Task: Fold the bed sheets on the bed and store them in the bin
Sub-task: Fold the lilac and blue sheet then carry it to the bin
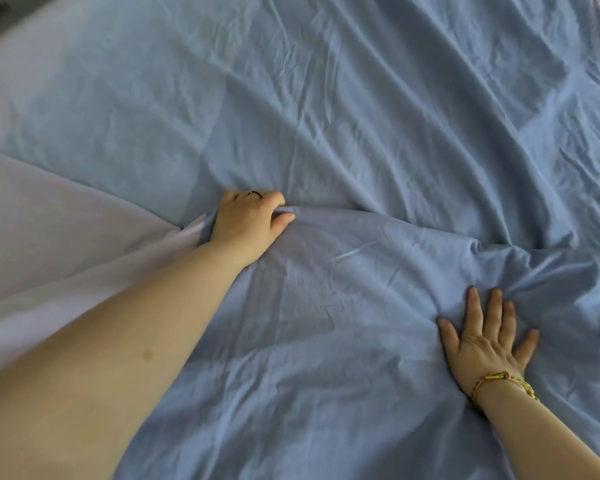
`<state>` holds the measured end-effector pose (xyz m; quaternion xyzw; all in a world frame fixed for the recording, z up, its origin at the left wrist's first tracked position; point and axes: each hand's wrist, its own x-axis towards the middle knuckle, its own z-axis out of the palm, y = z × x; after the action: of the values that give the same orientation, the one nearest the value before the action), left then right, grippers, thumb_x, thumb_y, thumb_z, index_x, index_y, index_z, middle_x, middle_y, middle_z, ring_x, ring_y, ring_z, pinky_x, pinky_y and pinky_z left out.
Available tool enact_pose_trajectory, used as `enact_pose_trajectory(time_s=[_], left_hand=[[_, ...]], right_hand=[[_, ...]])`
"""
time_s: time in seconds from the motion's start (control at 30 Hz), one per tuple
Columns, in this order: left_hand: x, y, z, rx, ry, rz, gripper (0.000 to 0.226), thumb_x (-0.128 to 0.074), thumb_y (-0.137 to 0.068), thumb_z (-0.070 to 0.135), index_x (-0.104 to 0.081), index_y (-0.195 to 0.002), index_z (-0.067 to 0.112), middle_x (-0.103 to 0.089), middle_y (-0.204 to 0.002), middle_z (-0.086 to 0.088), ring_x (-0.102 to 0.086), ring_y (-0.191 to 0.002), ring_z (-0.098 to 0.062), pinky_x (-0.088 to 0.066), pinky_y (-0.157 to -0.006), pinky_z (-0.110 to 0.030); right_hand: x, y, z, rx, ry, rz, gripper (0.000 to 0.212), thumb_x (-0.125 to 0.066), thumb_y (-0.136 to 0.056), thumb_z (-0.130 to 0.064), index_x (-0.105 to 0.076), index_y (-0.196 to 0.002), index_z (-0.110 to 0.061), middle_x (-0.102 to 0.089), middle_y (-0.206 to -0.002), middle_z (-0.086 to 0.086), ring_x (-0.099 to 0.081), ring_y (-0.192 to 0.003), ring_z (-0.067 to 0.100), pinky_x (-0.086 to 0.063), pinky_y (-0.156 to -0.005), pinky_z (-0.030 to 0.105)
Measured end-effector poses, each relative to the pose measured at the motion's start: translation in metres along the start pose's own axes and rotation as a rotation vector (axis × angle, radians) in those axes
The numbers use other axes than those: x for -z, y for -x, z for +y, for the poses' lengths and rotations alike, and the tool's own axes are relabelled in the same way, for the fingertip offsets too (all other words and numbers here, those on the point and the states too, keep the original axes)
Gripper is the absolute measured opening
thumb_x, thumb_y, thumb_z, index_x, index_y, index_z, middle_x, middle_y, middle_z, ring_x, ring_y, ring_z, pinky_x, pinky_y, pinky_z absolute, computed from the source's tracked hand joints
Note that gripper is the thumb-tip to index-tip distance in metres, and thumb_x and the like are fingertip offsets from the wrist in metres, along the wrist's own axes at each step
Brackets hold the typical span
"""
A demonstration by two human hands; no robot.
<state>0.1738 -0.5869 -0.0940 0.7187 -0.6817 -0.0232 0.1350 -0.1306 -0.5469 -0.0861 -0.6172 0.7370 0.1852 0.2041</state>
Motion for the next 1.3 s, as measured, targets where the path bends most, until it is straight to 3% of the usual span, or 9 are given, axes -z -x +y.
enact_pose_trajectory(time_s=[0.13,0.27,0.57,0.7,0.83,0.93,1.03,1.2,1.3], left_hand=[[0.02,0.044,-0.022,0.004,-0.099,0.037,0.046,-0.035,-0.083,0.032,-0.068,-0.101,0.005,-0.066,-0.103,-0.017,-0.062,-0.099,-0.035,-0.021,-0.102,-0.059],[0.074,0.09,-0.06,0.322,-0.155,-0.235,0.039,-0.031,-0.1,0.028,-0.047,-0.134,0.016,-0.05,-0.136,-0.012,-0.044,-0.125,-0.028,-0.02,-0.106,-0.034],[0.152,0.18,-0.158,0.595,-0.054,-0.525,0.032,-0.036,-0.099,0.02,-0.06,-0.119,0.012,-0.057,-0.127,-0.011,-0.052,-0.114,-0.027,-0.039,-0.09,-0.027],[0.151,0.167,-0.176,0.421,-0.209,-0.307,0.026,-0.047,-0.094,0.017,-0.066,-0.111,0.021,-0.064,-0.116,-0.007,-0.057,-0.107,-0.028,-0.039,-0.089,-0.028],[0.147,0.136,-0.228,0.011,-0.205,-0.069,0.03,-0.056,-0.047,-0.003,-0.072,-0.067,0.013,-0.067,-0.065,-0.007,-0.065,-0.059,-0.028,-0.029,-0.068,-0.028],[0.142,0.125,-0.264,-0.069,-0.109,-0.17,0.042,-0.055,-0.057,-0.007,-0.072,-0.093,0.008,-0.068,-0.1,-0.01,-0.067,-0.087,-0.029,-0.033,-0.082,-0.024],[0.137,0.095,-0.304,-0.045,-0.096,-0.184,0.051,-0.057,-0.086,0.01,-0.045,-0.135,0.014,-0.035,-0.147,-0.006,-0.038,-0.13,-0.026,-0.022,-0.105,-0.029],[0.12,0.05,-0.331,0.021,-0.15,-0.351,0.064,-0.058,-0.088,0.032,-0.029,-0.144,0.019,-0.026,-0.151,-0.004,-0.024,-0.138,-0.021,-0.014,-0.109,-0.032],[0.113,0.039,-0.335,0.016,-0.219,-0.383,0.052,-0.058,-0.086,0.041,-0.046,-0.131,0.019,-0.047,-0.137,-0.008,-0.036,-0.129,-0.024,-0.016,-0.104,-0.029]], right_hand=[[-0.003,0.002,0.002,0.017,-0.033,0.017,0.063,-0.02,-0.095,-0.048,0.01,-0.146,-0.025,0.022,-0.153,0.001,0.018,-0.141,0.018,0.014,-0.111,0.045],[0.001,0.008,0.001,0.033,-0.015,0.036,0.063,-0.02,-0.095,-0.049,0.006,-0.147,-0.025,0.019,-0.154,0.002,0.016,-0.142,0.019,0.011,-0.112,0.046],[0.024,0.092,-0.077,0.132,0.047,0.117,0.061,-0.03,-0.097,-0.024,0.004,-0.147,-0.017,0.013,-0.155,0.007,0.01,-0.143,0.022,0.006,-0.114,0.042],[-0.016,0.149,-0.201,0.333,-0.161,0.142,0.06,-0.029,-0.098,-0.026,0.005,-0.147,-0.019,0.013,-0.155,0.003,0.011,-0.143,0.018,0.007,-0.114,0.034],[-0.062,0.17,-0.307,0.195,-0.409,0.171,0.055,-0.025,-0.099,-0.023,0.001,-0.148,-0.019,0.01,-0.156,0.0,0.012,-0.143,0.016,0.013,-0.112,0.03],[-0.095,0.166,-0.328,0.077,-0.336,0.273,0.057,-0.018,-0.098,-0.026,0.011,-0.146,-0.019,0.014,-0.155,0.001,0.017,-0.142,0.018,0.034,-0.098,0.025],[-0.102,0.164,-0.337,0.061,-0.318,0.331,0.061,-0.013,-0.082,-0.036,0.011,-0.137,-0.027,0.01,-0.151,-0.005,0.01,-0.143,0.018,0.039,-0.09,0.018],[-0.109,0.157,-0.338,0.029,-0.233,0.331,0.058,-0.008,-0.076,-0.04,0.016,-0.129,-0.031,0.02,-0.141,-0.012,0.014,-0.142,0.017,0.041,-0.087,0.017],[-0.111,0.155,-0.34,0.021,-0.22,0.34,0.063,-0.002,-0.074,-0.045,0.016,-0.131,-0.029,0.018,-0.146,-0.01,0.013,-0.142,0.017,0.04,-0.089,0.016]])
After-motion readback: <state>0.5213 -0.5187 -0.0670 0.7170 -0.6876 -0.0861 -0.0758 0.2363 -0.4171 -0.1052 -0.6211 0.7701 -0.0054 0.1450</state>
